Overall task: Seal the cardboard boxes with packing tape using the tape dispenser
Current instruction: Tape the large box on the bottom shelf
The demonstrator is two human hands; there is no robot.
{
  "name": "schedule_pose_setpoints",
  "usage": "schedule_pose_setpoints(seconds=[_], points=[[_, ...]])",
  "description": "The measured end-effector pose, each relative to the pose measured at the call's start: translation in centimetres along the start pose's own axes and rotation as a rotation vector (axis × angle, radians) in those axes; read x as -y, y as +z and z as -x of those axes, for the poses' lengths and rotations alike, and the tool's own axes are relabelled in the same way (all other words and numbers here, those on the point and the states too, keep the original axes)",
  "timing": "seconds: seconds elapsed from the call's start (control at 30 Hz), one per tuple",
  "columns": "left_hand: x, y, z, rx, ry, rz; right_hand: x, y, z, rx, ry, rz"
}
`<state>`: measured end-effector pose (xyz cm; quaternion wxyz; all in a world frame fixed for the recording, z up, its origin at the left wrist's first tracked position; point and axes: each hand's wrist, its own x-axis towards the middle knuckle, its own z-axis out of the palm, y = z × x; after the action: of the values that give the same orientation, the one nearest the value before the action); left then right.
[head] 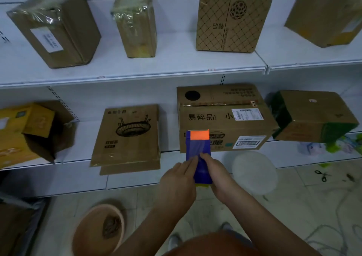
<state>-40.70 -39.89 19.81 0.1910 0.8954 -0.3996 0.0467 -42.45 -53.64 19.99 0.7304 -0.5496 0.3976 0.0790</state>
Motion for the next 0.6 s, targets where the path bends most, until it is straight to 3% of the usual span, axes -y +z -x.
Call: schedule_pose_setpoints(seconds=[0.23,0.3,0.47,0.6], points=[[0.4,1.1,2.2,0.347,-0.061,0.06,-1.4,0.3,-0.1,-0.111,0.002,0.023],[0.6,0.9,2.2,0.377,-0.077,0.079,-1.6,0.2,-0.4,-0.128,0.022,0.008],[2.8,2.4,1.8,0.359,-0.025,0.232,-1.5,-0.5,-1.7,-0.135,-0.029,0.185],[4.6,2.7,0.1,0.036,-0.119,0.381,-0.8,-2.1,-4.5,-0.147,-0.031,0.354]])
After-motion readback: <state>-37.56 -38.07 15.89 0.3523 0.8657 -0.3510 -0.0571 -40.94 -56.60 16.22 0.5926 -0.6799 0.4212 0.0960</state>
